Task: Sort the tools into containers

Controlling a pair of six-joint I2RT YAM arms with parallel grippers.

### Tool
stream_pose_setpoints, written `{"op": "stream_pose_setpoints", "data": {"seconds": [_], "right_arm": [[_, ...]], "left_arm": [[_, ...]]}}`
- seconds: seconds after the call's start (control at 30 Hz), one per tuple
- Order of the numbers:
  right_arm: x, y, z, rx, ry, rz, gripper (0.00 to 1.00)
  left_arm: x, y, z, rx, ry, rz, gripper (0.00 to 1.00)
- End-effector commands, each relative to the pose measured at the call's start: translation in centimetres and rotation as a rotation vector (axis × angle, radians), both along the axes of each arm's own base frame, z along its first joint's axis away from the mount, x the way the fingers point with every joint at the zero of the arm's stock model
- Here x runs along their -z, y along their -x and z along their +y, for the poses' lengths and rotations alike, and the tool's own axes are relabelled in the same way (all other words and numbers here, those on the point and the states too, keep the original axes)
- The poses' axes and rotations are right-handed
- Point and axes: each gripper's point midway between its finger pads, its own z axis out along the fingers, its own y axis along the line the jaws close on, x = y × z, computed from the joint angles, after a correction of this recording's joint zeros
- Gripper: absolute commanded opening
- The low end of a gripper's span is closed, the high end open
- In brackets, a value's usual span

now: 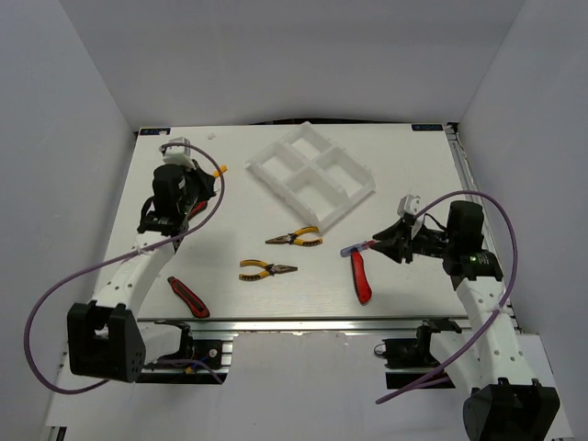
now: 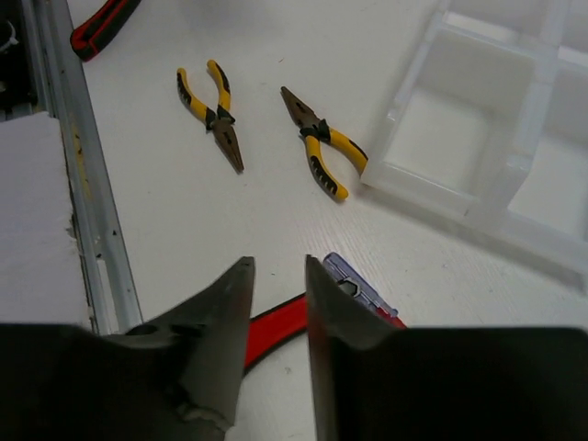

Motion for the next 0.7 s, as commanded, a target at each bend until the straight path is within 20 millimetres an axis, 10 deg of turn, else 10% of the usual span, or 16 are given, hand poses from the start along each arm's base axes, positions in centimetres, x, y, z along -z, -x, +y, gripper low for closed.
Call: {"op": "stream_pose_setpoints", "data": {"seconds": [0.0,0.07,0.17,0.33,0.57,0.67], "right_arm": [[-0.6,0.0,0.2,-0.032,0.014,-0.053,0.38],[0.2,-0.8,-0.1,0.008,0.051,-0.045,0.59],[1.4,-1.2,0.2,0.016,0.099,-0.033,0.64],[3.1,-1.4,1.0,-0.006,0.186,0.013,0.41],[2.9,-0.7,2.4,-0.033,0.236,-0.051,0.64],[2.2,-0.2,2.6,-0.049,0.221,-0.076,0.66]], "left_arm": [[3.2,0.0,-0.4,0.067,-0.087,0.141,0.1],[5.7,-0.8,-0.2,0.064,-0.127,0.236,0.34],[8.2,-1.0,1.5,0.005,-0.212,0.34,0.57],[11.6,-2.0,3.0,-0.046,-0.325,0.414,0.61],[9.7,-9.3,1.5,0.092,-0.7,0.39,0.59],[13.5,-13.3,2.9,0.178,-0.706,0.485,0.65]]}}
